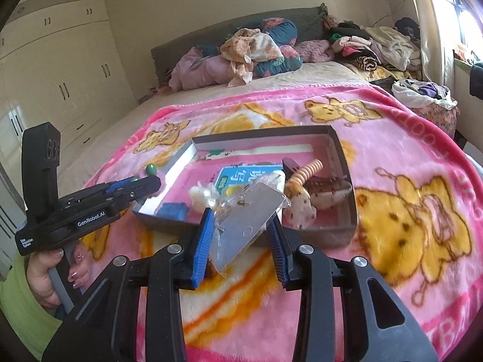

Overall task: Organize jewelry
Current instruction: 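Carry the earring card and pom-pom over the box and lower them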

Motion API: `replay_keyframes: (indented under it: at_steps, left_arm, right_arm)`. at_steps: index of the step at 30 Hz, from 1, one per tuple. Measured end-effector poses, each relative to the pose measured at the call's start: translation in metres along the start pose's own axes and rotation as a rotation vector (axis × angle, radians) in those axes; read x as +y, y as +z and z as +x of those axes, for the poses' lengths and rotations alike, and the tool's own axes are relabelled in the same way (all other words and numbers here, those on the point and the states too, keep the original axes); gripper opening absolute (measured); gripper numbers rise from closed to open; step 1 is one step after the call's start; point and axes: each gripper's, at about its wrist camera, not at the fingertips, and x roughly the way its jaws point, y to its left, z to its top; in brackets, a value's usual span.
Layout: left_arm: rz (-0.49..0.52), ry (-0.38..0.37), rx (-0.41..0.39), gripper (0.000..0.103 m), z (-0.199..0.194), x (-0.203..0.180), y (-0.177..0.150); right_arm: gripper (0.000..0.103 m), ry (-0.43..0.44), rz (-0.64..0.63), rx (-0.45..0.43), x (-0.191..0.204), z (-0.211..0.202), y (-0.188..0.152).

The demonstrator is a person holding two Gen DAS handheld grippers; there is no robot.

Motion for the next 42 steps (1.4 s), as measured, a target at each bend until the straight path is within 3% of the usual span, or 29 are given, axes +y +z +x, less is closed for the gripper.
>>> replay_keyframes:
  at_steps: [17,42]
  left_arm:
    - [-0.043,0.034,0.026,0.022,0.033,0.022,0.006]
    - [-0.061,0.053,0.094,0.023,0.07,0.033,0.003]
  right_arm:
    - [0.034,-0.016,-0.06,0.022,0.004,0.044,0.032]
    - [0.036,0.008,-0.177,0.139,0.03,0.108,0.02]
